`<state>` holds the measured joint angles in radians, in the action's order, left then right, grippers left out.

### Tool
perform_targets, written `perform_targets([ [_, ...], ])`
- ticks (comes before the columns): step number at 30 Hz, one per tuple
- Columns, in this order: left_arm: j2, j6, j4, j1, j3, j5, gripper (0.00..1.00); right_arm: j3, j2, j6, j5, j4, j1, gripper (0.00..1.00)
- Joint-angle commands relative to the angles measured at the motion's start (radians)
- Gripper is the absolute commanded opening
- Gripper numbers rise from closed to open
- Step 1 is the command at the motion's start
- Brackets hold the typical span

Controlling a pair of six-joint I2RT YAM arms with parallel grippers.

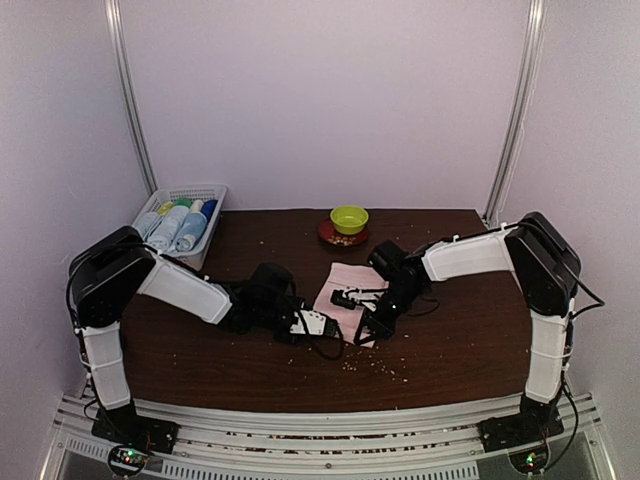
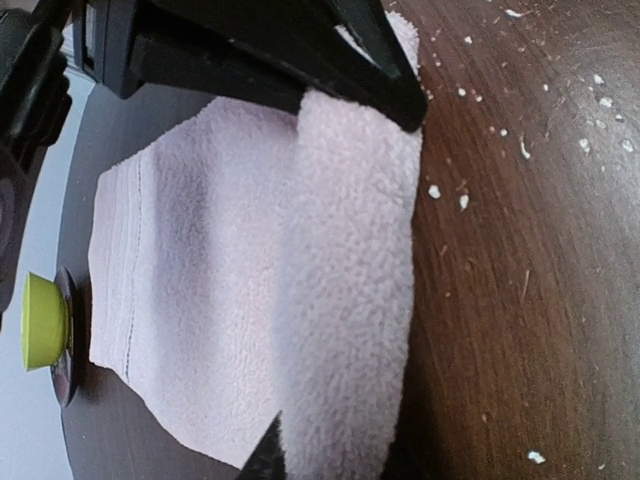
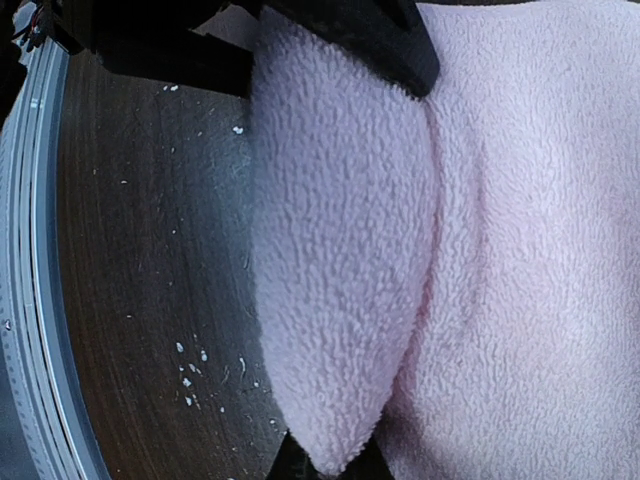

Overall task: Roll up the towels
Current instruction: Roll the towel at the center of the board.

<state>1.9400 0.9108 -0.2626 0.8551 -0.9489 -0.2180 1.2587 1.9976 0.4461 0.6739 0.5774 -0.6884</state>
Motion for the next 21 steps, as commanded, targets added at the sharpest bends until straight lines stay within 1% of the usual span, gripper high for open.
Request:
perform_targets([
  [1, 0.020, 0.007, 0.043, 0.014, -0.031, 0.002, 0.15, -0.071, 0.067, 0.000, -0.140, 0.165, 0.003, 0.00],
  [3, 0.024, 0.007, 0.081, 0.018, -0.046, -0.005, 0.00, -0.071, 0.053, -0.006, -0.157, 0.157, 0.003, 0.00],
  [4, 0.027, 0.005, 0.114, 0.019, -0.060, -0.010, 0.00, -0.073, 0.040, -0.015, -0.175, 0.147, 0.002, 0.00],
  [5, 0.033, 0.001, 0.163, 0.019, -0.080, -0.018, 0.00, -0.078, 0.023, -0.029, -0.202, 0.133, 0.002, 0.02],
  [9, 0.095, -0.046, 0.388, 0.019, -0.196, -0.069, 0.00, -0.104, -0.071, -0.074, -0.314, 0.080, 0.002, 0.23],
  [12, 0.132, -0.084, 0.512, 0.010, -0.259, -0.136, 0.00, -0.117, -0.129, -0.098, -0.398, 0.061, 0.001, 0.35],
  [15, 0.147, -0.118, 0.611, -0.007, -0.300, -0.219, 0.00, -0.120, -0.179, -0.116, -0.479, 0.064, -0.006, 0.39],
  [18, 0.164, -0.144, 0.677, -0.010, -0.335, -0.263, 0.00, -0.150, -0.239, -0.123, -0.561, 0.038, -0.026, 0.43],
  [21, 0.214, -0.163, 0.790, -0.013, -0.435, -0.308, 0.00, -0.203, -0.309, -0.128, -0.635, -0.029, -0.056, 0.48],
])
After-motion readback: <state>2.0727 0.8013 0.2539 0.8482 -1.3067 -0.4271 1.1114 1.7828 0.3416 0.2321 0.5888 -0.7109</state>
